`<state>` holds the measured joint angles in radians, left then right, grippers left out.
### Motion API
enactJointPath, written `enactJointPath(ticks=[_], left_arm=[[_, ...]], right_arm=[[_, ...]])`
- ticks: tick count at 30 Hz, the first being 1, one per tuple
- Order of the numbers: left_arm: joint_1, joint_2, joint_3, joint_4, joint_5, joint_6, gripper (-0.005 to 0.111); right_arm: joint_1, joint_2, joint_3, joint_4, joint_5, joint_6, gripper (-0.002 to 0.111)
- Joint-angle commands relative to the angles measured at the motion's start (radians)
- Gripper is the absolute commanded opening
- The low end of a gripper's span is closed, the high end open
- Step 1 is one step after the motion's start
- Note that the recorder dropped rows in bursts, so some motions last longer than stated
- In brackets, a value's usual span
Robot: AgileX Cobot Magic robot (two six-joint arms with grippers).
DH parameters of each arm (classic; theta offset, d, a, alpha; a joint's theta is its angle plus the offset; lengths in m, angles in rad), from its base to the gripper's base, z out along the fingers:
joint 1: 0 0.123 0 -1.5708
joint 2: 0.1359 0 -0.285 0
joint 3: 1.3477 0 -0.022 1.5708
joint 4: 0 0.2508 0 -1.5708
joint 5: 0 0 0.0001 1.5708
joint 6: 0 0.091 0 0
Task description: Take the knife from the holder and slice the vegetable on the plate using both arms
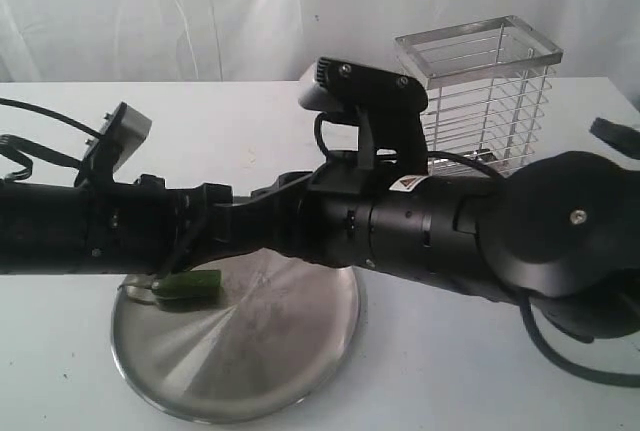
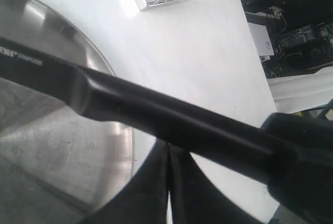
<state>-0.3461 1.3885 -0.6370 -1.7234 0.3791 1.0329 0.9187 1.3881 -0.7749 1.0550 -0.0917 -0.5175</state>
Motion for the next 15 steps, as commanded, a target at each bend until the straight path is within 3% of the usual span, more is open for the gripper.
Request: enactJointPath(ticks=[1,15], left_arm=[[-0.005,-0.003,-0.005,-0.021,-0.016,0.046,0.000],[-0.005,-0.003,-0.005,-0.021,-0.007,0.151,0.000]], right_arm=[[0.008,-0.002,-0.003,0.000,0.056,0.001,0.000],[0.008,-0.002,0.084,0.027,0.077,0.005,0.000]])
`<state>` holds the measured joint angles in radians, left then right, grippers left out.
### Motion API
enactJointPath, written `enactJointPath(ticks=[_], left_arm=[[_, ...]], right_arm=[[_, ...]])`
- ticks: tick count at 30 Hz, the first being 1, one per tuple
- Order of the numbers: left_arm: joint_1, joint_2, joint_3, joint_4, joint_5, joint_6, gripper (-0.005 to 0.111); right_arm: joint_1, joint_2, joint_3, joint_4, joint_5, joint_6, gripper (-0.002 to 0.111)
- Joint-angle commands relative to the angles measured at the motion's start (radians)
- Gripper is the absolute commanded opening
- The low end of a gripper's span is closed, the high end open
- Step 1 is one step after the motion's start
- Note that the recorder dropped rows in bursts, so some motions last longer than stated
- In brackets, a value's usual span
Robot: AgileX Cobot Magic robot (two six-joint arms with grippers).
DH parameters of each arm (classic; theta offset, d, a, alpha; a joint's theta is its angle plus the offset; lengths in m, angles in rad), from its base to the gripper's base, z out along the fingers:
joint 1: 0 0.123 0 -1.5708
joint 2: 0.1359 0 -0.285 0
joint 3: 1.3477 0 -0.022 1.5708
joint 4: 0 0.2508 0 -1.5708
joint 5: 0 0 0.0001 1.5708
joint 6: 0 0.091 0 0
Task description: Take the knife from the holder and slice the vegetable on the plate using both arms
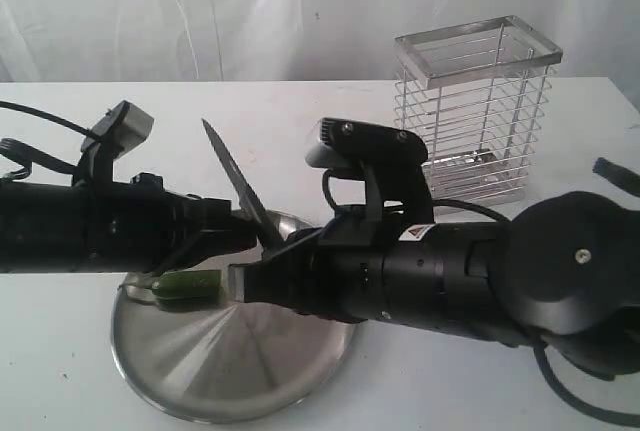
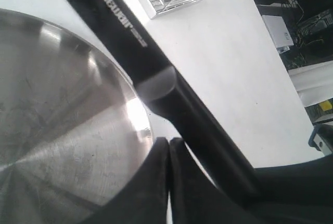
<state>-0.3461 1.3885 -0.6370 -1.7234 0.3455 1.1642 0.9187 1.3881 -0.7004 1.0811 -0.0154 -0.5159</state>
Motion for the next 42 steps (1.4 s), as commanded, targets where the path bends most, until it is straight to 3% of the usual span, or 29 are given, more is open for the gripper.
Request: enactJointPath(ticks=[1,12,19,28,38,42], left_arm=[[-0.005,-0.003,-0.005,-0.021,0.027,0.022,0.000],[-0.005,-0.003,-0.005,-0.021,0.141,0.048,0.000],[-0.005,-0.003,-0.005,-0.017,0.100,0.048,0.000],[-0.005,-0.003,-0.005,0.098,0.144,0.048,0.000],[-0.005,-0.005,-0.005,0.144,0.042,0.037,0.000],[-0.005,-0.005,-0.005,0.144,-0.013,0.018,0.000]], right_arm=[[0.008,-0.002,0.009,0.001,-0.006,0.004,0.000],[0.008,0.000,0.009,0.001,0.037,-0.005,0.000],[0.008,0.000,0.009,0.001,0.059,-0.005,0.000],[0.008,0.000,0.011,0.001,0.065,-0.005,0.000],[0.006,0.000,0.011,0.001,0.015,0.079,0.000],[-0.049,0.000,0.011,0.001,0.097,0.127,0.000]])
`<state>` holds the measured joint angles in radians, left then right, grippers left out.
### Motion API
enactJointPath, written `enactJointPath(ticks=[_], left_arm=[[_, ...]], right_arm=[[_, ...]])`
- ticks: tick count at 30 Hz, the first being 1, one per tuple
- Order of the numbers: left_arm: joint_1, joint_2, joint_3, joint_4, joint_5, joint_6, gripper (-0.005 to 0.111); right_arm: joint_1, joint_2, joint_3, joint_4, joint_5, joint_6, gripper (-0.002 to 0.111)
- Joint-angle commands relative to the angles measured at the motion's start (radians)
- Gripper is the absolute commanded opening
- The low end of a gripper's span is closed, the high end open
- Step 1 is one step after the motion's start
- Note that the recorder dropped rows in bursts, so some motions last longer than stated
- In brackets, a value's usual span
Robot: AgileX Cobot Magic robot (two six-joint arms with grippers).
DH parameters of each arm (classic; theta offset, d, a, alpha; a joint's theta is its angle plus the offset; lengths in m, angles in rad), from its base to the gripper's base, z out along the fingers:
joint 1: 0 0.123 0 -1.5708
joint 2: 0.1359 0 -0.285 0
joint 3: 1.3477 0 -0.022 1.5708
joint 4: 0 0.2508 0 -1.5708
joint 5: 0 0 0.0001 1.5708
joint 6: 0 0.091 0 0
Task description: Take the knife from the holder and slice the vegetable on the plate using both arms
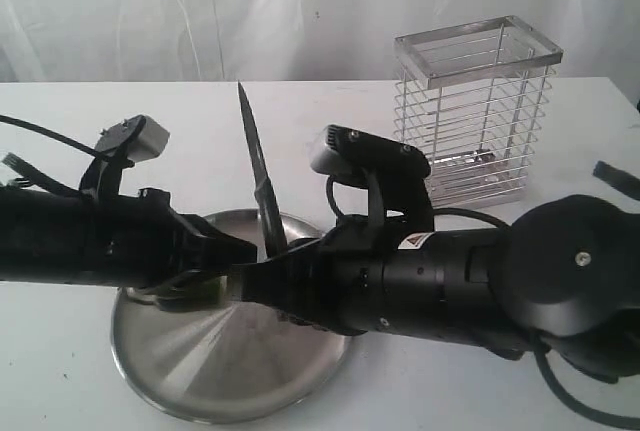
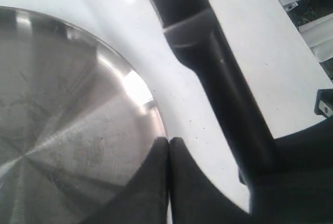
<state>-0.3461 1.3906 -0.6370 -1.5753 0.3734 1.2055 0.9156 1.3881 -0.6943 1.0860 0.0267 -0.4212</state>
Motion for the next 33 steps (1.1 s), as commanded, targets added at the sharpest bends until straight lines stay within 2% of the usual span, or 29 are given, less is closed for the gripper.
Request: enactJointPath(ticks=[1,3,6,8,15,18,21,23,27,30,33], left_arm=[[-0.005,-0.007,-0.005,-0.004,-0.099,-0.030,0.000],[-0.005,-0.005,-0.005,-0.004,-0.195,-0.026,0.000],[-0.003,-0.005,-0.004,0.022,-0.263,-0.012,0.000],[0.046,-0.005,-0.004,0.022,-0.327,-0.021,0.000],[0.338,-0.005,-0.004,0.022,-0.137,-0.019,0.000],[0.385,-0.005,-0.004,0.072,-0.023,-0.019,0.000],[0.385,0.003,-0.006,0.096,-0.025,-0.019,0.000],[0.385,0.030,-0.028,0.115,-0.006,-0.023,0.000],[0.385,0.146,-0.118,0.286,0.132,-0.193,0.000],[0.385,0.223,-0.188,0.424,0.145,-0.322,0.000],[0.385,0.235,-0.215,0.459,0.097,-0.365,0.000]], right_arm=[[-0.084,0.000,0.005,-0.004,0.130,0.032,0.000],[-0.140,0.000,0.005,0.003,0.255,0.032,0.000],[-0.172,0.000,0.005,0.001,0.383,0.019,0.000],[-0.202,0.000,0.005,0.001,0.466,0.019,0.000],[-0.226,0.038,-0.034,-0.001,0.401,0.051,0.000],[-0.192,0.103,-0.090,-0.012,0.380,0.071,0.000],[-0.124,0.174,-0.171,-0.039,0.350,0.109,0.000],[-0.087,0.214,-0.226,-0.154,0.326,0.263,0.000],[-0.029,0.267,-0.302,-0.641,0.374,0.757,0.000],[0.020,0.280,-0.367,-0.987,0.485,1.061,0.000],[0.059,0.280,-0.410,-1.101,0.526,1.185,0.000]])
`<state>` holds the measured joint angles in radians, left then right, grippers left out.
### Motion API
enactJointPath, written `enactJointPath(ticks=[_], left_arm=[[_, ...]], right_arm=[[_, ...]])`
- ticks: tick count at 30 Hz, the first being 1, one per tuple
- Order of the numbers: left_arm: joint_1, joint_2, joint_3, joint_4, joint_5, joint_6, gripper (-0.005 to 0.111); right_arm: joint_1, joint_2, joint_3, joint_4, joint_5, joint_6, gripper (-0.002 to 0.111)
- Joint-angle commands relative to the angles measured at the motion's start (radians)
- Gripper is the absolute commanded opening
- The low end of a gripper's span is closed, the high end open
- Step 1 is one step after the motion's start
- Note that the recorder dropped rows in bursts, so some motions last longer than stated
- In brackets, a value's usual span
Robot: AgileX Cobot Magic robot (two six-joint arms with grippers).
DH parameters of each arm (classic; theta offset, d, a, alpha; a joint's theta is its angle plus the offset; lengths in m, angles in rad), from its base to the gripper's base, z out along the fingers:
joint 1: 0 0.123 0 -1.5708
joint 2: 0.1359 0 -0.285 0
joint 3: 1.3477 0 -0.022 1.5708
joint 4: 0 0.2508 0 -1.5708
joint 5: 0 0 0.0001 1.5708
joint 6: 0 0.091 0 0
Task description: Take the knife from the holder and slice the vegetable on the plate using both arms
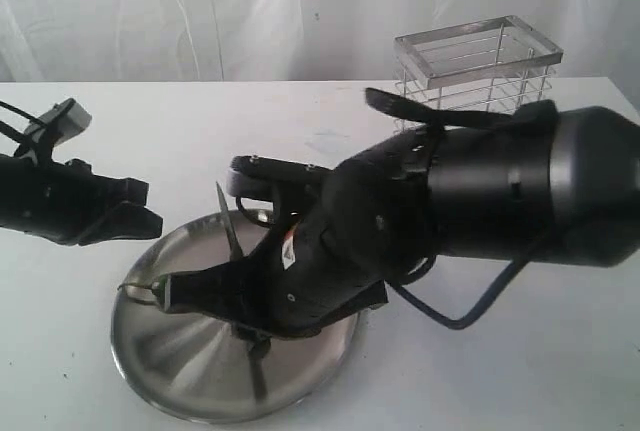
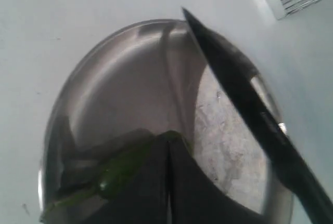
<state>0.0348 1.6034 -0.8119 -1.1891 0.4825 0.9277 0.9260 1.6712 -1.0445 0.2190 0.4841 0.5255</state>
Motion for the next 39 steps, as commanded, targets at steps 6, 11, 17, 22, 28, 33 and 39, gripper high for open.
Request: enactJointPath(ticks=[6,11,17,22,28,33,39], left_arm=[[0.004,0.029,-0.043,0.128,0.009,-0.065,0.000],[0.004,0.027,0.022,0.147,-0.012,-0.089,0.000],[0.004,0.022,0.020,0.180,0.052,0.134,0.000],[0.004,-0.011,0.004,0.180,0.094,0.411,0.000],[0.004,-0.007,0.004,0.179,0.181,0.918,0.021],[0.002,-0.007,0.004,0.163,0.216,1.019,0.050],[-0.009,0.042,0.004,0.018,0.256,1.175,0.057]], right_arm=[[0.094,0.049,-0.065,-0.241,0.052,0.320,0.000],[0.098,0.052,-0.065,-0.288,0.032,0.357,0.000],[0.060,0.040,-0.046,-0.430,0.172,0.440,0.000],[-0.017,-0.043,-0.029,-0.393,0.180,0.329,0.000],[-0.085,-0.155,-0.029,-0.303,0.222,0.117,0.000],[-0.099,-0.183,-0.029,-0.302,0.225,0.076,0.000],[-0.099,-0.183,-0.029,-0.302,0.223,0.026,0.000]])
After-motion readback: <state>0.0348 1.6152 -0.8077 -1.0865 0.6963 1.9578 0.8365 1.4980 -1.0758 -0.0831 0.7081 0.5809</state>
